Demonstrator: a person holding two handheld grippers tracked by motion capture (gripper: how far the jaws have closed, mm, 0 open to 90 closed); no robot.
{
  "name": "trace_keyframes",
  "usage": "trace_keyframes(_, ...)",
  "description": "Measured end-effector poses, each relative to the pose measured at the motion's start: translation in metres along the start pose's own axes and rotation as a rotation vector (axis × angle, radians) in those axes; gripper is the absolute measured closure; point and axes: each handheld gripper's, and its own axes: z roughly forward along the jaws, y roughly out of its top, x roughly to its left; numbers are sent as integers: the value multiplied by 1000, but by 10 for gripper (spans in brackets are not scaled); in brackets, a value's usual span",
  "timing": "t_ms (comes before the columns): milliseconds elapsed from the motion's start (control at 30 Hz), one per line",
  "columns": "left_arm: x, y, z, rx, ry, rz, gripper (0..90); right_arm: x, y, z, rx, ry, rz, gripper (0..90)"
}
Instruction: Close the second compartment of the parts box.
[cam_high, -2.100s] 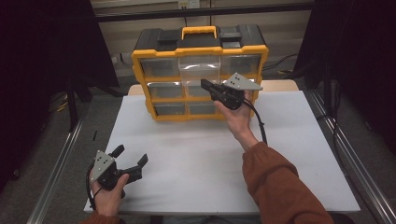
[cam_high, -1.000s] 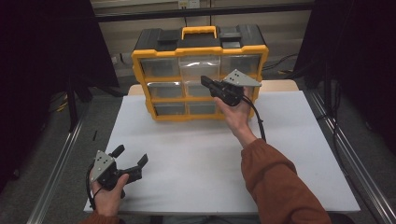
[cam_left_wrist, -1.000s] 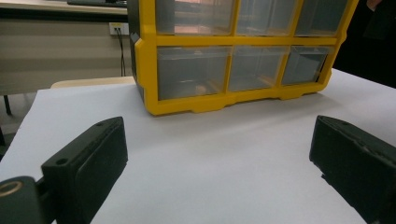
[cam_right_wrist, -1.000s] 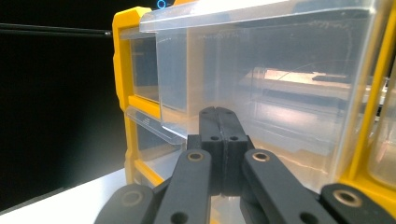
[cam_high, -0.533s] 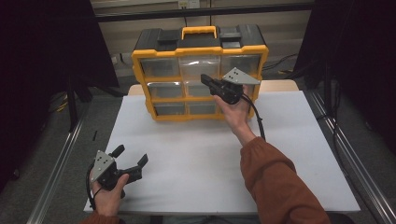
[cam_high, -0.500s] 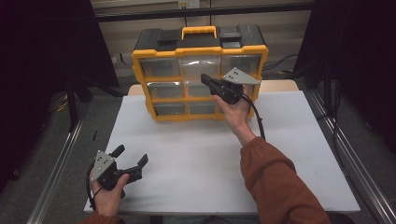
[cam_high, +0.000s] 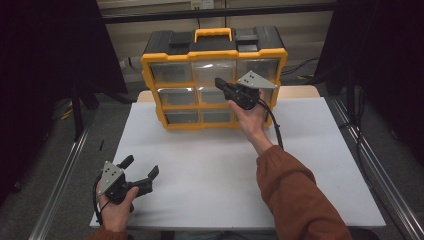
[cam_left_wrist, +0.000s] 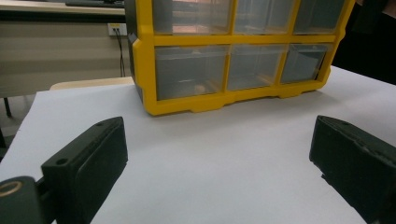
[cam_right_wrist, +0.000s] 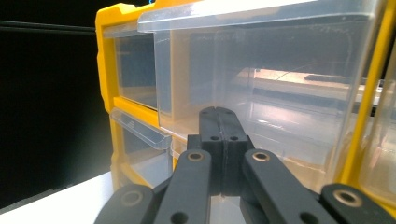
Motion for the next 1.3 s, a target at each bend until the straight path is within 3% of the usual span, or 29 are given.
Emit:
trace_keyframes(100,1,0,-1,10,11,9,44,-1,1,1,1,-1,0,900)
trace_keyframes(133,1,0,-1,8,9,-11,44,-1,1,2,1,-4,0,900)
trace_keyframes(333,1,0,-1,11,11,11,44,-3,1,4,2,-12,-4,900)
trace_keyframes(367,1,0,-1,4,2,-7,44,-3,1,4,2,-16,-4,900)
trace_keyframes(400,2,0,-1,5,0,4,44,-3,1,5,3,-19,-2,900)
trace_keyframes(467,1,0,-1,5,4,-10,44,-3,2,5,6,-12,-7,900)
trace_keyframes(600,2,0,-1,10,5,9,44,-4,2,6,4,-19,-5,900)
trace_keyframes(633,1,0,-1,4,4,-10,44,-4,2,6,4,-19,-6,900)
trace_keyframes(967,2,0,-1,11,4,6,44,-5,2,9,9,-29,-16,900)
trace_keyframes(1300,1,0,1,-1,4,-12,44,-8,2,11,13,-55,-1,900)
